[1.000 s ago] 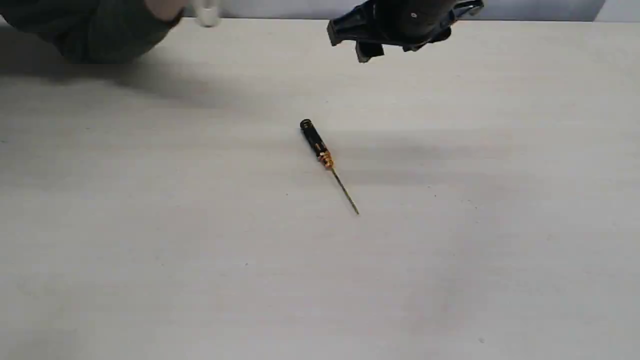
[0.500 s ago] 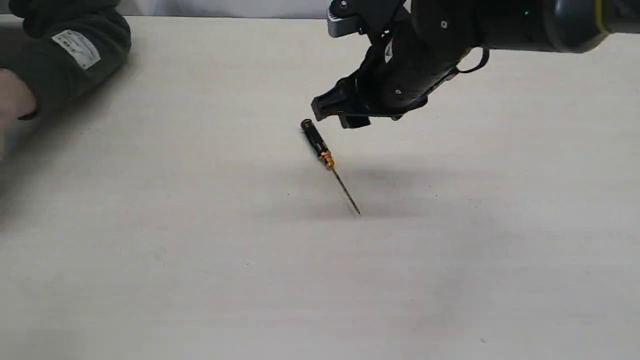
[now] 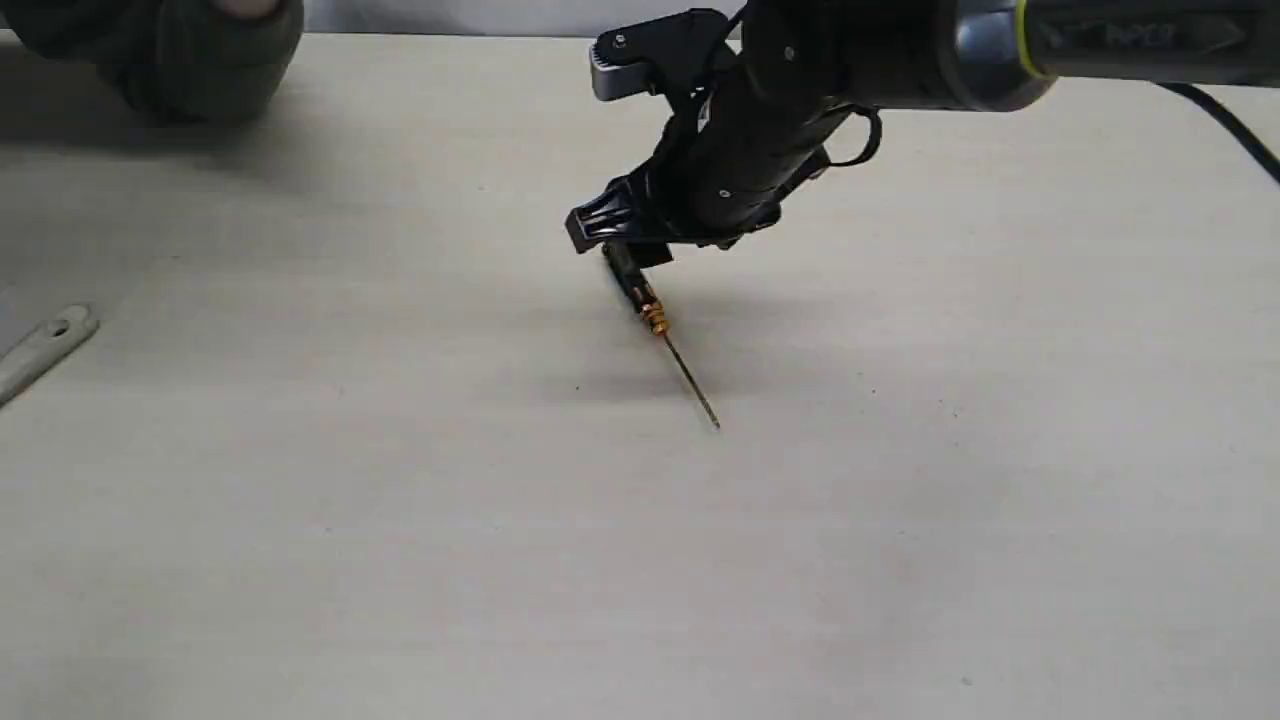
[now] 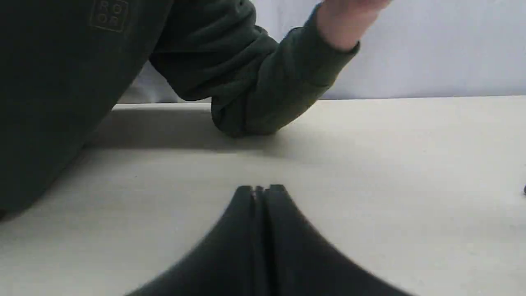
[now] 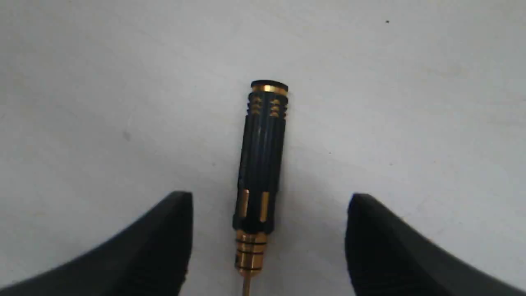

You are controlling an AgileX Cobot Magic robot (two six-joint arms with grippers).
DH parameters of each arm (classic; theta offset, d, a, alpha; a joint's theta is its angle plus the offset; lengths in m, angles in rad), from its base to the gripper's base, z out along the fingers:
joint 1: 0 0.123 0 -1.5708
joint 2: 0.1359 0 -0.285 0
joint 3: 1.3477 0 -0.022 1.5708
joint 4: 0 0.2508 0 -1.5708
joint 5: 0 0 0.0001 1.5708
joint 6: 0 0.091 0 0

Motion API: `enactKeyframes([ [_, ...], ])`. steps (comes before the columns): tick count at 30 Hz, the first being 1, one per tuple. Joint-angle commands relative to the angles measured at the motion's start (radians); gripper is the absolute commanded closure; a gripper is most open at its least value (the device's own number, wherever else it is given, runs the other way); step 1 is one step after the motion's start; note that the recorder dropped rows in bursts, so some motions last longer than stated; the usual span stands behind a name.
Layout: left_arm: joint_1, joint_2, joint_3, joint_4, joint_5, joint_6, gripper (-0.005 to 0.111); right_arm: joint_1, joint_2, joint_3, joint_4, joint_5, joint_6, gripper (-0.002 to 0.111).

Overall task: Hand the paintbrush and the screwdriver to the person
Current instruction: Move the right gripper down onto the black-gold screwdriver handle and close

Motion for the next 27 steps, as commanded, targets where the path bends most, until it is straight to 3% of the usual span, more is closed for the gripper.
enactKeyframes([
  [1,-0.002,-0.002,0.002,0.001,-0.004,-0.002,0.107,0.000,0.027,-0.022,0.006,0.027,-0.026,0.051],
  [27,-0.002,-0.002,0.002,-0.004,-0.003,-0.002,0.107,0.000,0.147,-0.105,0.076,0.074,-0.106,0.051],
])
